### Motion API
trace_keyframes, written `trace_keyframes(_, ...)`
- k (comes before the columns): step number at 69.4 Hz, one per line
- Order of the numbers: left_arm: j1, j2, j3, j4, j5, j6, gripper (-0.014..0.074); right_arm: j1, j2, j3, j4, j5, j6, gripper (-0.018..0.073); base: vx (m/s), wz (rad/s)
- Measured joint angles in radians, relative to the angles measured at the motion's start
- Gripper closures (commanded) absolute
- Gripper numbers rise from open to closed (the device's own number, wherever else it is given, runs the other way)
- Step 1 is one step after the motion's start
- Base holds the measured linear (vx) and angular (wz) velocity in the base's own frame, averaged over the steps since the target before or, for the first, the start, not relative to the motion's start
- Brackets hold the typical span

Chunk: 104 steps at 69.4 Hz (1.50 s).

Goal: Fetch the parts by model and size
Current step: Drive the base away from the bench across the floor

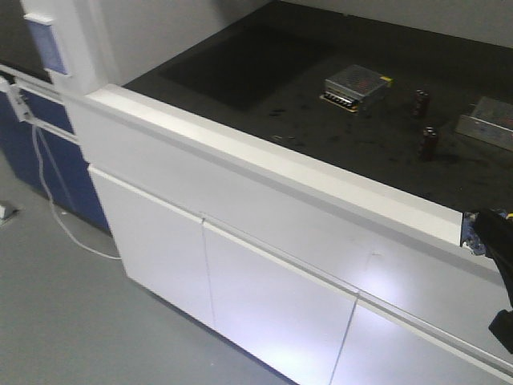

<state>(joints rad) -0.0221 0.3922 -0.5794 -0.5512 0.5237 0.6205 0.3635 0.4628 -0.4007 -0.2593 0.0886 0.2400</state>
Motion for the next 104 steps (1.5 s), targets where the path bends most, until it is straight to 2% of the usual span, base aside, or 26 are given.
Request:
trace_keyframes(50,0.0,0.0,0.0,0.0,0.0,0.0,0.0603,0.0,0.0,0.0,0.0,0.0,0.001,0.0561,-0.05,0.67)
trace_keyframes(77,0.0,0.0,0.0,0.0,0.0,0.0,0.0603,0.0,0.0,0.0,0.0,0.0,0.001,0.0561,0.1,0.82)
trace_keyframes(104,0.0,0.0,0.0,0.0,0.0,0.0,0.0603,0.0,0.0,0.0,0.0,0.0,0.001,0.0561,0.19,0.45)
